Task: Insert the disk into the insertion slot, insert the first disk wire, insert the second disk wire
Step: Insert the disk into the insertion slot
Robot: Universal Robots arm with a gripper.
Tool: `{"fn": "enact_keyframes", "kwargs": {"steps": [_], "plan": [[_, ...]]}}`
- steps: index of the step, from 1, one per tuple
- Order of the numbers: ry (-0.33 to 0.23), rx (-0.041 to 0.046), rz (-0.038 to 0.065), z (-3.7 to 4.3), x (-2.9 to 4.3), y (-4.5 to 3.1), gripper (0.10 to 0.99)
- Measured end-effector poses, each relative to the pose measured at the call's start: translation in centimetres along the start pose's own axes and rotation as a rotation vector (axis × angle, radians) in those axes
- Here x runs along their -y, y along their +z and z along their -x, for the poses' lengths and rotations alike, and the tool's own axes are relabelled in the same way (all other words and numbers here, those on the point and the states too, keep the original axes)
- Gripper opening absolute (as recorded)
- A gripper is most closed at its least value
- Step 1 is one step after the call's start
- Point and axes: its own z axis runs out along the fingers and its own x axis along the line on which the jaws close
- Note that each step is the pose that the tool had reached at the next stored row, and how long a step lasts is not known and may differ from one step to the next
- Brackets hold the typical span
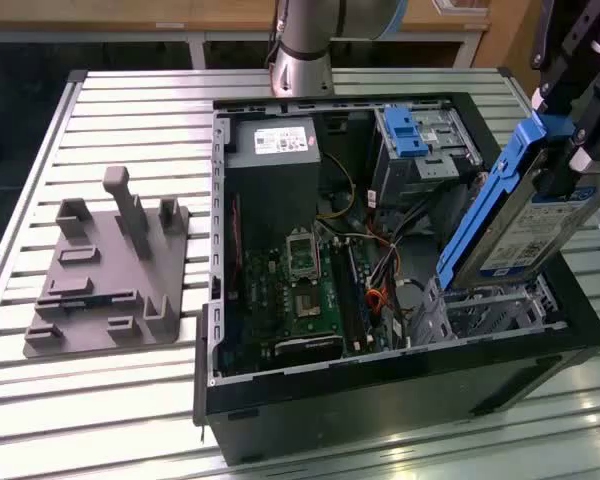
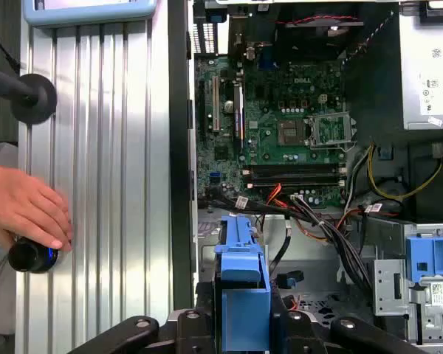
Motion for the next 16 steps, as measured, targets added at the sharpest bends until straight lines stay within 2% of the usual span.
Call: {"fn": "enact_keyframes", "kwargs": {"steps": [12, 14, 16], "plan": [[0.000, 0.0001, 0.000, 0.00, 0.00, 0.00, 0.365], [0.000, 0.0027, 0.000, 0.00, 0.00, -0.01, 0.365], [0.000, 0.0104, 0.000, 0.00, 0.00, 0.00, 0.365]]}}
